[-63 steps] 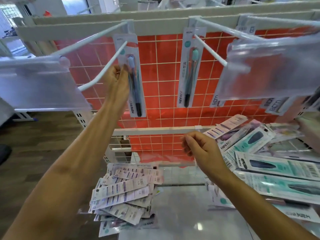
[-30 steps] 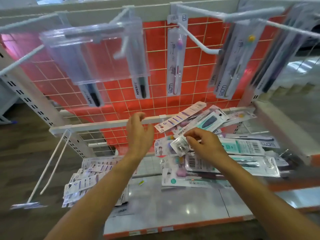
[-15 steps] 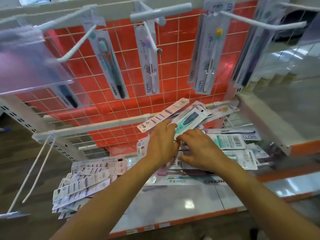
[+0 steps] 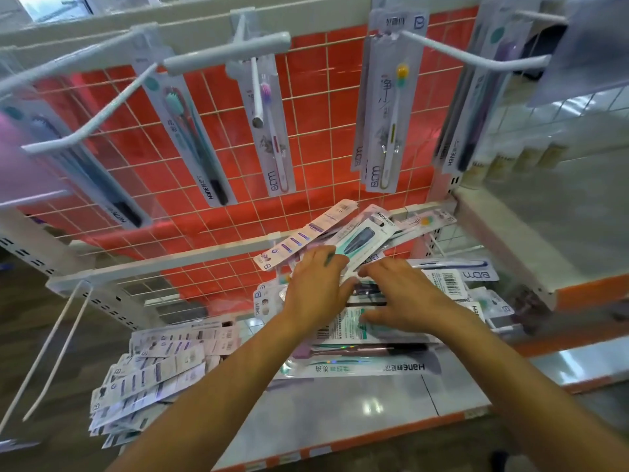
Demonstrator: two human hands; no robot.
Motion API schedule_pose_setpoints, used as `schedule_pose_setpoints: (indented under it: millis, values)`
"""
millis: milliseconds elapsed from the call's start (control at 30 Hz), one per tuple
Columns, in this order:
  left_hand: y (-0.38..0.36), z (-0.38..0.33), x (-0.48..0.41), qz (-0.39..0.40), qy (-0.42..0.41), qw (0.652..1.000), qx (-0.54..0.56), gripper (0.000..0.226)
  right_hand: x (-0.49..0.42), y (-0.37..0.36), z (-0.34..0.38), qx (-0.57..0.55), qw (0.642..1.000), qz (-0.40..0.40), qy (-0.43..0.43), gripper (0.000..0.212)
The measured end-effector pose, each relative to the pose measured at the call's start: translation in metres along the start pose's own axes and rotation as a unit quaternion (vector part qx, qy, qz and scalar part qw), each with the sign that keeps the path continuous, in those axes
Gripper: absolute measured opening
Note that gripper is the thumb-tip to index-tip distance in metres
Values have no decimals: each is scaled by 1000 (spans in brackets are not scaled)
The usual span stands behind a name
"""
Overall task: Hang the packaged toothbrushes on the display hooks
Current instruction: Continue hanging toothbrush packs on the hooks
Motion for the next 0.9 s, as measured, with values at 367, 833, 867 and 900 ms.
schedule_pose_setpoints:
  millis: [367, 833, 867, 900]
  values:
    - [13, 67, -48, 49, 154, 986, -31, 48, -10, 13, -7, -22, 998, -57, 3, 56]
    - [10, 92, -37, 87, 174, 980, -34, 38, -25, 9, -8, -36, 997, -68, 9, 53]
    - [15, 90, -36, 73, 167, 983, -24, 37, -25, 10, -7, -40, 996, -74, 12, 54]
    - [21, 85, -35, 64, 158, 985, -16, 37, -25, 12, -5, -43, 996, -82, 16, 55]
Point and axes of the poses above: each hand's wrist, its own x-axis away from the middle knuckle, its own y-axis out of the back of the hand, z = x × y, the point moved 6 cm from there along -x, towards the middle knuckle, and after that the axes turned 2 degrees about -z, right-handed, at the moved point
